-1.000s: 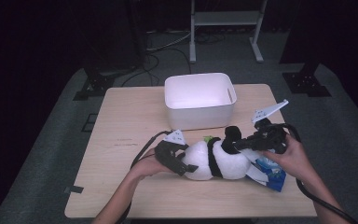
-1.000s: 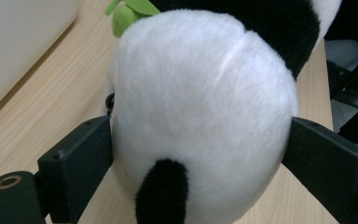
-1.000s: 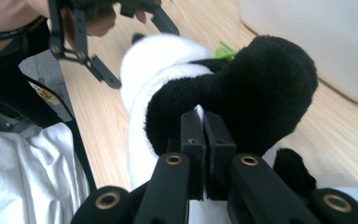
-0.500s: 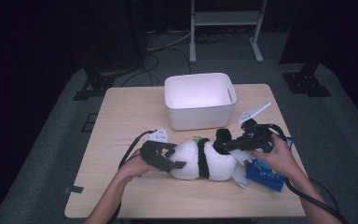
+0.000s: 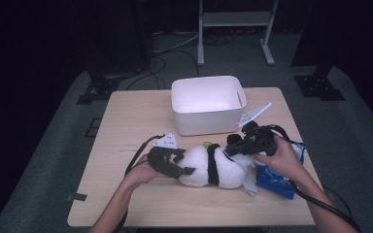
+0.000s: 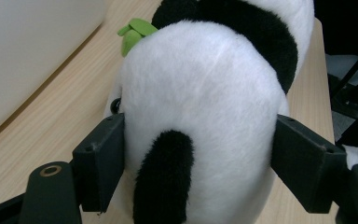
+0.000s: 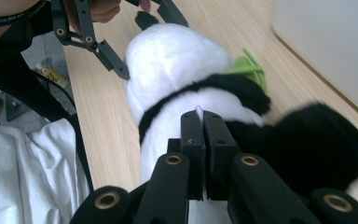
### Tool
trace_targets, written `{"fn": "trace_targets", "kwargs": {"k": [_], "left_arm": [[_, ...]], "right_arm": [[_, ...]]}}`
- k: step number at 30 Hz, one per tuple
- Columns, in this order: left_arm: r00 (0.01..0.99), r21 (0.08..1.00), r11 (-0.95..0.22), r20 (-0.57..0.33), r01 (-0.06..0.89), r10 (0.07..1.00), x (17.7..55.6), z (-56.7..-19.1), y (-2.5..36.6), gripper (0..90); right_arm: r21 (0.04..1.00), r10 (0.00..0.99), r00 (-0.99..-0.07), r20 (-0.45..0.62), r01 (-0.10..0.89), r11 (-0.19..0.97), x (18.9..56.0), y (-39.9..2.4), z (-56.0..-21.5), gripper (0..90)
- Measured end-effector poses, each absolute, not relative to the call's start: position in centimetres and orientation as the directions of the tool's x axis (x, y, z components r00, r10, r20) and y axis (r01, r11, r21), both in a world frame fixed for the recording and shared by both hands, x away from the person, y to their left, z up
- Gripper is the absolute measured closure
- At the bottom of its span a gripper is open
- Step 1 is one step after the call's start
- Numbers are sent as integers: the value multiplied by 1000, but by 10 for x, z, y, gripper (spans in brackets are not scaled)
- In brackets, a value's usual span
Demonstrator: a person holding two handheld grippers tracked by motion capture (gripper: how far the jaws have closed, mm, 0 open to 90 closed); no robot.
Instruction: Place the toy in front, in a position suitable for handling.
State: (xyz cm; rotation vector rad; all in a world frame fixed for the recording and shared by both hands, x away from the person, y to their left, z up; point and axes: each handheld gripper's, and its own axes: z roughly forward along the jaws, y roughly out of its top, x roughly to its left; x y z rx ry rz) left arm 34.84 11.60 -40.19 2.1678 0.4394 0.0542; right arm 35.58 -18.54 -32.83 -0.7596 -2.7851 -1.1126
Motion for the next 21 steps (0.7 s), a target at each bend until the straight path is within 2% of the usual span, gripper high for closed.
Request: {"fn": "trace_targets", "kwargs": {"k": [7,15,21], "left_arm": [[937,799,-529,-120,287,327,348,-403,117,212],[937,810,-508,-135,291,321,346,-401,122,157],[927,792,-513,-170,330,334,350,-414,128,107]], "right_arm": [[599,407,-896,180,428,677,358,-162,-330,869],[581,426,-887,175,443,683,357,-170,-334,865],[585,432,-883,183,451,674,356,-179,-339,866]]}}
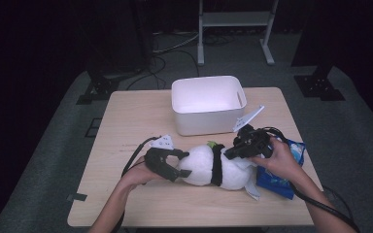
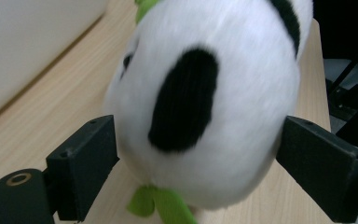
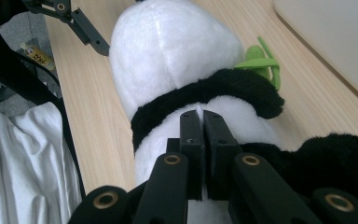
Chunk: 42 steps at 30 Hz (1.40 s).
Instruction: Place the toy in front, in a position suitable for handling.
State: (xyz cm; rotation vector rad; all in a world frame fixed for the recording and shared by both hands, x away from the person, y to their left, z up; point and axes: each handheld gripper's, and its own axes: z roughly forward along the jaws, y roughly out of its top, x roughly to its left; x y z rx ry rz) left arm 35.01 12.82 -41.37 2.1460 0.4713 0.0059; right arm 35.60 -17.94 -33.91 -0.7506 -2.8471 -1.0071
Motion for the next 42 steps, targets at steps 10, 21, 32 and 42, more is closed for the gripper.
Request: {"fn": "trace_targets", "kwargs": {"k": [10,21,32,42], "left_arm": [[919,806,-454,-273,379,283,360,-432,126,135],[931,828,-455,-204,328,302,353,-407,122,299],[935,817,-509,-98,272,341,344,-373,125,303],[935,809,-527,-72,259,348,342,-364,124,294]], "right_arm": [[576,436,-876,207,469,669,352,-185,-343,867],[595,447,-871,203,472,651,348,-192,-344,868],[642,425,-876,230,464,611,349,-186,-347,870],[648,419,-880,225,456,610,355,-179,-343,870]]}}
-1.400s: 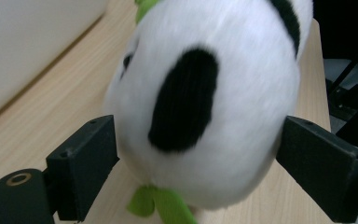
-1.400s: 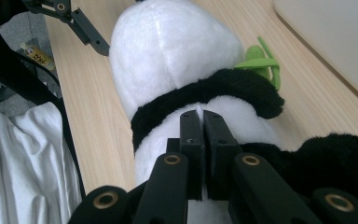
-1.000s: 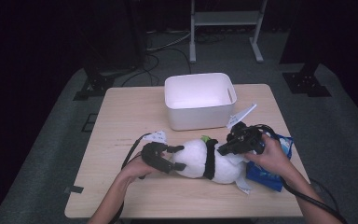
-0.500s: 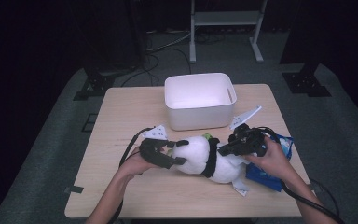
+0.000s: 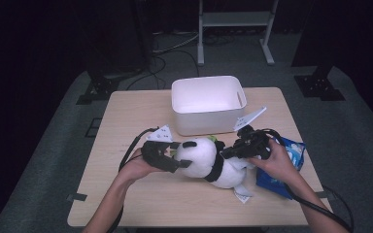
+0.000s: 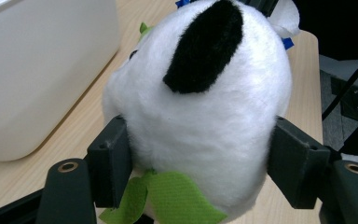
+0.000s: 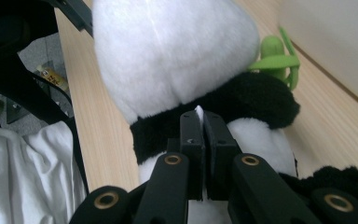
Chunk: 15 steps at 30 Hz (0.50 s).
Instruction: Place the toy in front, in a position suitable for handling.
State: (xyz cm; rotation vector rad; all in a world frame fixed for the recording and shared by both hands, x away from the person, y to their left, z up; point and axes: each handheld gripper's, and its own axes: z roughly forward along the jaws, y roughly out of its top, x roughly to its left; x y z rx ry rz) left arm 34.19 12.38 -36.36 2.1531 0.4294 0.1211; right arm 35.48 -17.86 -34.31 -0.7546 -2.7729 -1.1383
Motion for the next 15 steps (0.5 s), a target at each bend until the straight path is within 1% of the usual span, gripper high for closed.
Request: {"fn": "trace_targets", "kwargs": {"k": [2,10,15], "left_arm": [[936,808,-530,-72,256,343,342,-364,122,279],[938,820,-512,-84,256,335,344,-360,118,157],[938,831,-478,-136,283,319,352,-366,112,74]], "right_arm": [[636,426,-875,229,466,615,354,-183,-346,871],[627,445,-860,250,494,603,349,-204,-356,874],[622,456,-848,269,514,590,346,-218,-362,874]]}}
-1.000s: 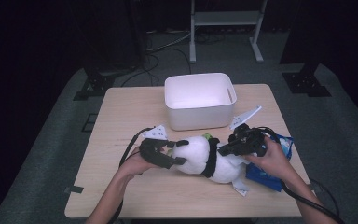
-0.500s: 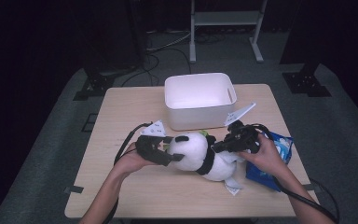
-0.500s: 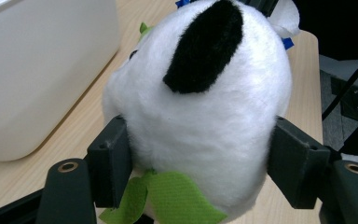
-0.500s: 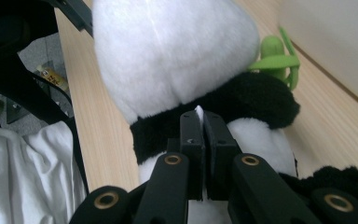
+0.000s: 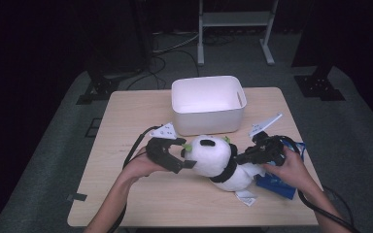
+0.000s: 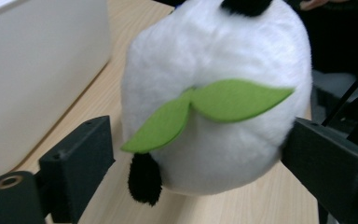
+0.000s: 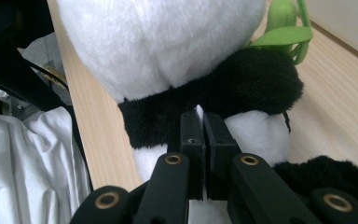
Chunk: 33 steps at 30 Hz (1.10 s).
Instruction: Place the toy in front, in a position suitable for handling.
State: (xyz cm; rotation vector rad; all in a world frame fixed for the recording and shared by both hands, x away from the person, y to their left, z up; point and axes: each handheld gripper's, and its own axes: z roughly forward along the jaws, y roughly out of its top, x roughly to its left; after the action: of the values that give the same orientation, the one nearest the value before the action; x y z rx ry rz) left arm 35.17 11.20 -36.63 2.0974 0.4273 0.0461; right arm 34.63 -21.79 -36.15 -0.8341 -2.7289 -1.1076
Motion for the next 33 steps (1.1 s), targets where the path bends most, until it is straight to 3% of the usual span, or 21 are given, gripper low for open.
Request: {"fn": "trace_targets", "kwargs": {"k": [7,9,11,15,25,33], "left_arm": [[945,814,-501,-171,294,278,358,-380,99,41],[950,817,-498,-184,290,252,360,-384,95,86],[956,835,-473,-198,281,219,359,-383,93,188],[960,852,-458,-167,256,224,356,-374,93,257],[960,852,-480,-85,209,267,342,-340,108,258],[949,853,-466,-99,236,299,339,-342,115,251]], "right_arm": [[605,487,-829,274,542,583,345,-233,-369,874],[609,493,-824,280,549,573,344,-237,-370,873],[614,492,-825,279,547,569,343,-238,-370,873],[624,487,-824,290,549,557,342,-238,-370,873],[644,429,-841,330,532,549,350,-208,-385,873],[669,424,-852,308,511,540,349,-211,-362,872]]}}
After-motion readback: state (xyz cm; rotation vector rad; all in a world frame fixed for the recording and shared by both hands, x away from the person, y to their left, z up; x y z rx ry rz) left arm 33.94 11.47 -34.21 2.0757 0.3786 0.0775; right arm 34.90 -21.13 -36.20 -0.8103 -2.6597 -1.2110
